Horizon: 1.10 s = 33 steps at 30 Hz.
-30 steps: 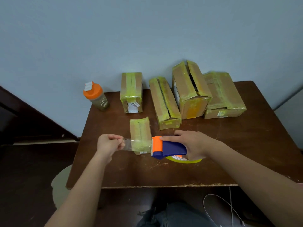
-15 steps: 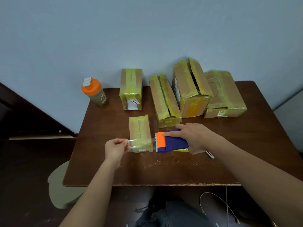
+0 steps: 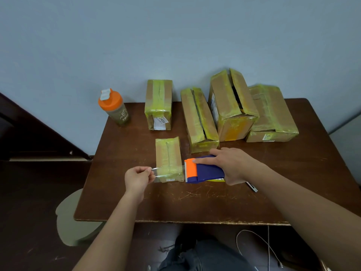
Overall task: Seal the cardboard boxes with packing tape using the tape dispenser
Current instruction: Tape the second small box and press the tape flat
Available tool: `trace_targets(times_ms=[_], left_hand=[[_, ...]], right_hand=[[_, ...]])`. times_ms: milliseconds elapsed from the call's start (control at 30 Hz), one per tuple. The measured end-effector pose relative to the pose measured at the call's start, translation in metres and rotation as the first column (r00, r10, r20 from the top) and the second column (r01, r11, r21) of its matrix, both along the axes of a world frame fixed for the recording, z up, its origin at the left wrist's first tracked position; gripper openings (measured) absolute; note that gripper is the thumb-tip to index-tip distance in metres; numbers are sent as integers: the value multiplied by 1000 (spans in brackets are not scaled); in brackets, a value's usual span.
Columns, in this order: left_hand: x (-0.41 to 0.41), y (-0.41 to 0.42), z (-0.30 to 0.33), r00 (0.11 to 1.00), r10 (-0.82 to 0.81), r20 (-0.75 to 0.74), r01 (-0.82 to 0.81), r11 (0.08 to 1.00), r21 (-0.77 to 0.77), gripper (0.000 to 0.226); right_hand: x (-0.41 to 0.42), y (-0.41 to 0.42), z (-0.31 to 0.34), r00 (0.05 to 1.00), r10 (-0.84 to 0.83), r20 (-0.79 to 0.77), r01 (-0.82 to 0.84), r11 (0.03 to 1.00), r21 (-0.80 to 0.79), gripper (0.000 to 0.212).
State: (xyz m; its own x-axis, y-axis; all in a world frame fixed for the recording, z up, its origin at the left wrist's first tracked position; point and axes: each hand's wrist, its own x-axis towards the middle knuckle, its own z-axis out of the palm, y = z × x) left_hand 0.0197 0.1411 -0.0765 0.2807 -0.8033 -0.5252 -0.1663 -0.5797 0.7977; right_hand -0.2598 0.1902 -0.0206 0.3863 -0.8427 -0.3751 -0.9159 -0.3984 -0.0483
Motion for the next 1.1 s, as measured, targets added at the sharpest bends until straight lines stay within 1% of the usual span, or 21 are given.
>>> trace_targets(times_ms=[367, 633, 733, 867, 1000, 1033, 1100], left_hand=[[-3, -5, -10, 1000, -24, -5, 24, 999, 35, 8], [-5, -11, -22, 996, -73, 42, 69, 993, 93, 12], [-7, -15, -23, 987, -129, 93, 119, 987, 104, 14], [-10, -17, -23, 955, -218, 203, 205, 975, 83, 20], [-11, -12, -23, 928, -279, 246, 277, 960, 43, 22], [-12, -11, -21, 918, -294, 266, 298, 954, 27, 21], [-14, -8, -20, 910, -314, 272, 326, 945, 1, 10]], right_hand=[[0, -5, -5, 1000, -5, -30, 5, 1000, -6, 102], [6, -8, -19, 999, -25, -30, 25, 999, 20, 102], [7, -8, -24, 999, -31, -21, 32, 999, 34, 102], [7, -9, -30, 999, -34, 14, 33, 998, 53, 102], [6, -9, -35, 998, -49, 51, 44, 995, 84, 103], [6, -9, -36, 997, -51, 54, 46, 995, 92, 103], [6, -9, -37, 997, -56, 58, 50, 993, 103, 104]])
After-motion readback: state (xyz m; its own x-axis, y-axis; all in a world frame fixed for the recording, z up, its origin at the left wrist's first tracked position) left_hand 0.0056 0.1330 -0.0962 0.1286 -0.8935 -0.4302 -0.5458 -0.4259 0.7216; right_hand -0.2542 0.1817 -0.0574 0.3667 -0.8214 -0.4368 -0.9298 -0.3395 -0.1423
